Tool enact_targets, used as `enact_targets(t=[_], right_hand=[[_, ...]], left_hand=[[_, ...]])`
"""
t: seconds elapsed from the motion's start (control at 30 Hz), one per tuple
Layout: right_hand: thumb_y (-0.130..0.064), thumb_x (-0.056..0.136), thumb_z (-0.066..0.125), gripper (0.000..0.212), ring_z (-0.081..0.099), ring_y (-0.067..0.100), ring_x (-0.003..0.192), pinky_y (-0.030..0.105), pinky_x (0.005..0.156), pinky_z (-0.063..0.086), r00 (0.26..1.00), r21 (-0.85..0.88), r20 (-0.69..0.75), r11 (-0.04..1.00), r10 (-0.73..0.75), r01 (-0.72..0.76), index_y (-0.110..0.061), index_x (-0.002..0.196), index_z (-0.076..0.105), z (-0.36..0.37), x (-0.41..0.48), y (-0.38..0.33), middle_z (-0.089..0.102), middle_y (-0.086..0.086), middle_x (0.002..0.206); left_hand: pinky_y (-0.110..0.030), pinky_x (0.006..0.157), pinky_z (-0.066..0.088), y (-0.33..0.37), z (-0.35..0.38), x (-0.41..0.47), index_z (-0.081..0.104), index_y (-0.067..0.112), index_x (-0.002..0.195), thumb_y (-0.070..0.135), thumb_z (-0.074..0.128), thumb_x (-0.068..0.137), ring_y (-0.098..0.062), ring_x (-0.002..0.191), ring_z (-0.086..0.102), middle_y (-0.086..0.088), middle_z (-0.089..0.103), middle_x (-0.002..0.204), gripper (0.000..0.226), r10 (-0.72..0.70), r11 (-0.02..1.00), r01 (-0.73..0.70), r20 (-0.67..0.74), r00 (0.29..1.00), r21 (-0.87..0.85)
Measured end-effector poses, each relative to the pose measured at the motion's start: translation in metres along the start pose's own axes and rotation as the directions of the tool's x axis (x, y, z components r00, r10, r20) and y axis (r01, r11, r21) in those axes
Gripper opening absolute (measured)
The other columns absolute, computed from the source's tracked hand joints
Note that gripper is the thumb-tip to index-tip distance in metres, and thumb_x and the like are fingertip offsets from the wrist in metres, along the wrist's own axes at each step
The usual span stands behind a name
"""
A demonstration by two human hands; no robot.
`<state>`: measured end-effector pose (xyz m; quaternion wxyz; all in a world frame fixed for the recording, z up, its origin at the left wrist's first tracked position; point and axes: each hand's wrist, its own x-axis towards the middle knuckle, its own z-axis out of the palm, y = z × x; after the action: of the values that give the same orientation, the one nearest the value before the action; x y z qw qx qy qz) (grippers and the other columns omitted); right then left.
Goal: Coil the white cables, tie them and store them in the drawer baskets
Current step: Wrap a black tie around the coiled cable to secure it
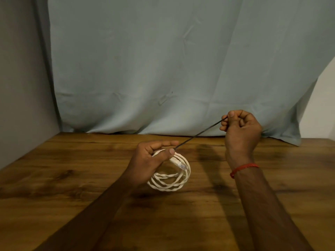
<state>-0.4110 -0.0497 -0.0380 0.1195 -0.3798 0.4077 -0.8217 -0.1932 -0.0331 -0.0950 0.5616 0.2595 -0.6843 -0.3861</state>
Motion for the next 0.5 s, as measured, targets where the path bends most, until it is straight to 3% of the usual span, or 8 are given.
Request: enact_targets(t=[0.3,0.5], right_hand=[[-0.004,0.098,0.059,0.014,0.058,0.010,0.053,0.024,0.052,0.052,0.999,-0.101,0.002,0.994,0.050,-0.050,-0.009,0.085,0.061,-0.005,0.008,0.021,0.065,0.004,0.069],[-0.007,0.096,0.062,0.024,0.058,0.009,0.051,0.026,0.054,0.047,0.995,-0.231,0.057,0.970,0.084,-0.069,-0.018,0.074,0.060,-0.005,0.010,0.034,0.065,0.002,0.065]], left_hand=[[-0.003,0.047,0.036,0.009,0.005,-0.004,0.072,-0.011,0.098,-0.012,0.060,0.090,0.008,0.041,0.052,0.012,0.064,0.051,0.015,-0.053,0.999,0.053,0.053,0.997,0.001],[-0.004,0.049,0.038,0.015,0.008,-0.008,0.071,-0.019,0.088,-0.015,0.061,0.088,0.007,0.044,0.056,0.011,0.068,0.057,0.011,0.006,1.000,-0.007,0.124,0.992,0.005]])
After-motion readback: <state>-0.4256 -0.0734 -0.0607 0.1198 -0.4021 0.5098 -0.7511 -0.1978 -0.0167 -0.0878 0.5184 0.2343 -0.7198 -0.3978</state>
